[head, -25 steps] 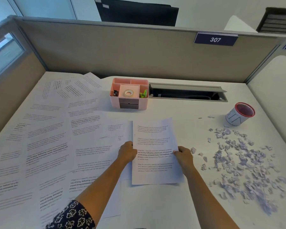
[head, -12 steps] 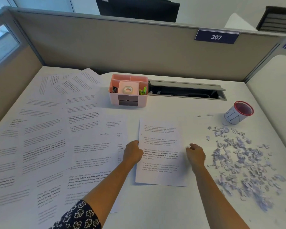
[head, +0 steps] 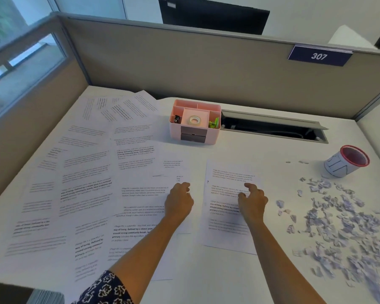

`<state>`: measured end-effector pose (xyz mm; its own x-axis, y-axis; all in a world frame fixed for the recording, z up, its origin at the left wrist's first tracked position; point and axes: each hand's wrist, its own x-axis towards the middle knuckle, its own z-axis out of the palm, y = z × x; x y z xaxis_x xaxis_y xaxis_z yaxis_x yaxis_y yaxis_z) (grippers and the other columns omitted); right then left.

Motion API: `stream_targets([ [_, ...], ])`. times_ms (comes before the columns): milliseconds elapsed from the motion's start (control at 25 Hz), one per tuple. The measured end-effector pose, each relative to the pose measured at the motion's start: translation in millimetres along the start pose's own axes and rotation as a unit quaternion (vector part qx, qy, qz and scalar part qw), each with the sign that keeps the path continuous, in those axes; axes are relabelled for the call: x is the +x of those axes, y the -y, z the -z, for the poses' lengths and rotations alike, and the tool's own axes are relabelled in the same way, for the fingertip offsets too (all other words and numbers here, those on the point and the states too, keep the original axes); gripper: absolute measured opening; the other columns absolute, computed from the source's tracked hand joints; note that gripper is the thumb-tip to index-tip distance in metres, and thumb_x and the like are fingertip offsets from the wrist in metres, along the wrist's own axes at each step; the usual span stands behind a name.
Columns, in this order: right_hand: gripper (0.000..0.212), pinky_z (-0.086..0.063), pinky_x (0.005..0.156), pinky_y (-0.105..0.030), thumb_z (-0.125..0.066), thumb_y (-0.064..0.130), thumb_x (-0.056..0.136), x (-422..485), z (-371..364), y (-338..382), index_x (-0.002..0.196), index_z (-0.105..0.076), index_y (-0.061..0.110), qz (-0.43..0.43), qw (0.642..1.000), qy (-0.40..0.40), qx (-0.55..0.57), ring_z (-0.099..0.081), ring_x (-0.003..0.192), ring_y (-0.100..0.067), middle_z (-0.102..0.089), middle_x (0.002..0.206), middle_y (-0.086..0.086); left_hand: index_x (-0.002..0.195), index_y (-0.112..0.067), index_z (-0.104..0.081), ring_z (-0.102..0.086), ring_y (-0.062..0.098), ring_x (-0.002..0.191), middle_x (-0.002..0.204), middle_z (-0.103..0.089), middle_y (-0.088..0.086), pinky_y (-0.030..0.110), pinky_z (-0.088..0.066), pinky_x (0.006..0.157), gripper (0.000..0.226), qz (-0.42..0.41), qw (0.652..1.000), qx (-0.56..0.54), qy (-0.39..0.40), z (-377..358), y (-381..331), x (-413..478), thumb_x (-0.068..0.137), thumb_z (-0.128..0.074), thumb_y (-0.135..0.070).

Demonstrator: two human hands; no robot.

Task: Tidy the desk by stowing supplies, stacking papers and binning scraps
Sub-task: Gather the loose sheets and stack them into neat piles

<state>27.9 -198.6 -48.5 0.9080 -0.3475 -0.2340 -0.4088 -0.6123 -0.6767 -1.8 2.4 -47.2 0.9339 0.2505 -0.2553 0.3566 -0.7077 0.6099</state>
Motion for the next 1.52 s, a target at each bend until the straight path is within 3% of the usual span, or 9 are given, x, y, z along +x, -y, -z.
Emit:
stream_targets([
  [240, 0.036, -0.038, 0.092, -0.038, -0.055, 0.009, 0.09, -28, -47, 43, 0.126, -0.058, 0.011, 0.049, 0.996, 0.068, -0.001, -0.041, 0.122, -0.036, -0.054, 0.124, -0.017, 0.131, -0.021, -0.054, -0.06, 0.016, 0.107, 0.127, -0.057, -0.003, 0.03, -0.051, 0.082, 0.037, 0.008, 0.998, 0.033, -0.053, 51, 54, -6, 0.097, -0.045, -0.011],
  [360, 0.037, -0.036, 0.087, -0.033, -0.055, 0.012, 0.09, -52, -73, 64, 0.127, -0.056, 0.013, 0.055, 0.992, 0.109, -0.02, -0.041, 0.122, -0.035, -0.054, 0.123, -0.015, 0.133, -0.022, -0.053, -0.058, 0.017, 0.11, 0.13, -0.056, -0.002, 0.031, -0.051, 0.086, 0.039, 0.022, 0.997, 0.048, -0.06, 78, 89, -8, 0.097, -0.045, -0.011],
  [480, 0.038, -0.036, 0.092, -0.036, -0.055, 0.016, 0.091, -74, -97, 82, 0.129, -0.053, 0.014, 0.057, 0.987, 0.14, -0.053, -0.038, 0.123, -0.034, -0.051, 0.126, -0.016, 0.133, -0.022, -0.053, -0.057, 0.021, 0.111, 0.13, -0.055, 0.002, 0.036, -0.051, 0.09, 0.039, 0.022, 0.995, 0.068, -0.066, 101, 121, -11, 0.096, -0.046, -0.013],
  [680, 0.047, -0.031, 0.089, -0.032, -0.054, 0.02, 0.091, -105, -130, 107, 0.136, -0.043, 0.014, 0.05, 0.977, 0.176, -0.107, -0.035, 0.124, -0.035, -0.044, 0.131, -0.017, 0.136, -0.021, -0.049, -0.046, 0.019, 0.122, 0.137, -0.048, 0.001, 0.036, -0.039, 0.103, 0.042, 0.007, 0.991, 0.106, -0.08, 125, 164, -15, 0.095, -0.049, -0.013],
  [800, 0.06, -0.033, 0.089, -0.033, -0.061, 0.029, 0.087, -117, -147, 116, 0.14, -0.037, 0.013, 0.028, 0.976, 0.161, -0.143, -0.032, 0.127, -0.034, -0.039, 0.136, -0.017, 0.142, -0.022, -0.039, -0.038, 0.018, 0.133, 0.147, -0.038, -0.002, 0.037, -0.031, 0.11, 0.047, -0.007, 0.99, 0.131, -0.051, 131, 184, -15, 0.096, -0.05, -0.022],
  [880, 0.074, -0.04, 0.096, -0.04, -0.067, 0.039, 0.082, -119, -154, 117, 0.142, -0.033, 0.013, 0.006, 0.976, 0.135, -0.172, -0.031, 0.128, -0.034, -0.036, 0.139, -0.016, 0.149, -0.024, -0.027, -0.024, 0.02, 0.144, 0.157, -0.024, 0.0, 0.041, -0.022, 0.116, 0.057, -0.017, 0.987, 0.159, -0.006, 134, 196, -15, 0.097, -0.049, -0.031],
  [1080, 0.1, -0.034, 0.105, -0.052, -0.072, 0.062, 0.07, -120, -161, 116, 0.144, -0.026, 0.014, -0.038, 0.967, 0.091, -0.233, -0.028, 0.135, -0.039, -0.029, 0.146, -0.018, 0.155, -0.026, -0.008, 0.001, 0.019, 0.15, 0.163, 0.001, -0.001, 0.044, -0.008, 0.12, 0.068, -0.037, 0.976, 0.205, 0.056, 144, 229, -18, 0.098, -0.041, -0.047],
  [1360, 0.089, -0.016, 0.116, -0.054, -0.054, 0.062, 0.086, -147, -202, 128, 0.151, -0.016, 0.015, 0.035, 0.962, 0.077, -0.259, 0.001, 0.148, -0.036, 0.0, 0.16, -0.017, 0.155, -0.024, -0.001, 0.01, 0.021, 0.15, 0.162, 0.012, 0.002, 0.046, -0.001, 0.12, 0.069, -0.012, 0.978, 0.206, 0.041, 157, 258, -17, 0.099, -0.031, -0.05],
  [1520, 0.074, -0.018, 0.116, -0.054, -0.046, 0.055, 0.092, -168, -221, 126, 0.151, -0.017, 0.021, 0.065, 0.955, 0.091, -0.275, 0.0, 0.148, -0.035, 0.0, 0.161, -0.013, 0.154, -0.026, 0.005, 0.015, 0.021, 0.149, 0.161, 0.018, 0.001, 0.046, 0.002, 0.12, 0.068, -0.03, 0.973, 0.224, 0.056, 160, 268, -20, 0.099, -0.026, -0.052],
])
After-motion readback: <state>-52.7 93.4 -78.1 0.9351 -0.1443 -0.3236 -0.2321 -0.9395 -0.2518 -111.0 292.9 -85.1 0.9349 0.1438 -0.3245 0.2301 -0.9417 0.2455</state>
